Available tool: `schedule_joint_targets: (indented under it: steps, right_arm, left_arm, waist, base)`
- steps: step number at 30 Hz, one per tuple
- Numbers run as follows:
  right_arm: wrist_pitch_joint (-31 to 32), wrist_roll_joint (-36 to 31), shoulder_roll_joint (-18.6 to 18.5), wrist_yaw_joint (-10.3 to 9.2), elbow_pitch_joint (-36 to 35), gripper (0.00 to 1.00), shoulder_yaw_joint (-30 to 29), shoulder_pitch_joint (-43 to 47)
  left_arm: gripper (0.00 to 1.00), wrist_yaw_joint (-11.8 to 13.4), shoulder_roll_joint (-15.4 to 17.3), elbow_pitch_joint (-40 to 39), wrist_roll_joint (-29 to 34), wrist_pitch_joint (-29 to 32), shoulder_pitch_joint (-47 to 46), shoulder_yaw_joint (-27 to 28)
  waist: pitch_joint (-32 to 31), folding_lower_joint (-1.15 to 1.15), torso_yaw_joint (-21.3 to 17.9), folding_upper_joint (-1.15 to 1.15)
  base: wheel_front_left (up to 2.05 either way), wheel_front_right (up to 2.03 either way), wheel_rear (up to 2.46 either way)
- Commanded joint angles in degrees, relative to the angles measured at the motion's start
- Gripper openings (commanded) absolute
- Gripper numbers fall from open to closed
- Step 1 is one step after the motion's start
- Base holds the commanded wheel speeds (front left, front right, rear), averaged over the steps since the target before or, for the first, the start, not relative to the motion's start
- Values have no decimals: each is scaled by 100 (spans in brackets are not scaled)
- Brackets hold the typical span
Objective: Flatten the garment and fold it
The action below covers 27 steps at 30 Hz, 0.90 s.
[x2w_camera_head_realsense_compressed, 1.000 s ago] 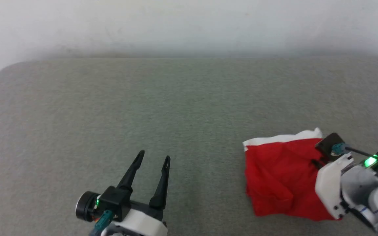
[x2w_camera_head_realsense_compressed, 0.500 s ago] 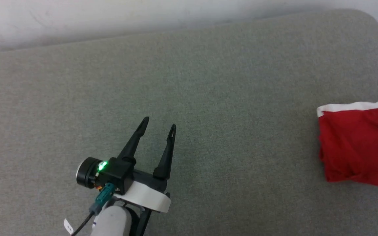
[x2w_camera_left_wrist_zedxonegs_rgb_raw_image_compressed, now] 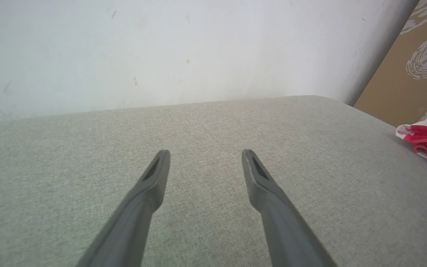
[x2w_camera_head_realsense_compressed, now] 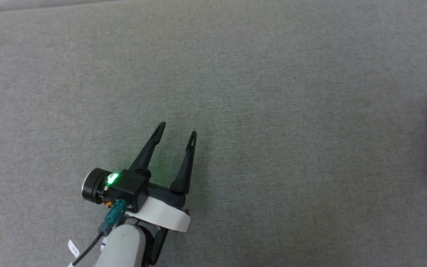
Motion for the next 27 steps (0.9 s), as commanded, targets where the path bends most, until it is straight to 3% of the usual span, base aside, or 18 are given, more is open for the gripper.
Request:
schedule_joint_targets:
  steps: [1, 2, 3, 4, 11, 18, 27]
  right_arm:
    - [-57, -58, 63, -13, 81, 0, -73, -108]
    - [-108, -99, 93, -13, 141, 0, -123, -119]
    - [-162, -151, 114, -13, 183, 36, -163, -133]
    - [-189, -195, 139, -13, 226, 100, -195, -147]
    - [-388, -311, 323, -13, 133, 100, -289, -348]
    - [-627, 71, 666, -13, -761, 100, -321, -548]
    - [-1072, 449, 1852, -13, -2310, 100, -929, 129]
  left_arm:
    - [100, -36, 21, 11, 19, -28, -109, 20]
    - [100, -38, 18, 21, 14, -28, -103, 25]
    - [100, -39, 14, 32, 9, -28, -91, 32]
    - [100, -39, 10, 45, 3, -28, -74, 39]
    - [100, 13, -21, 123, -67, -28, 186, 141]
    - [100, 222, -43, 115, -210, -28, 643, 444]
    - [100, 469, -52, 51, -196, -28, 1071, 816]
  waist:
    - [-7, 0, 60, 0]
    - [-42, 0, 66, 0]
    - [-83, 0, 67, 0]
    - [-133, 0, 64, 0]
    - [-778, 0, -13, 0]
    - [-1658, 0, -19, 0]
    - [-2270, 0, 211, 0]
  base:
    - [0, 0, 0]
    - [0, 0, 0]
    - [0, 0, 0]
    - [0, 0, 0]
    - [0, 0, 0]
    - [0, 0, 0]
    - [0, 0, 0]
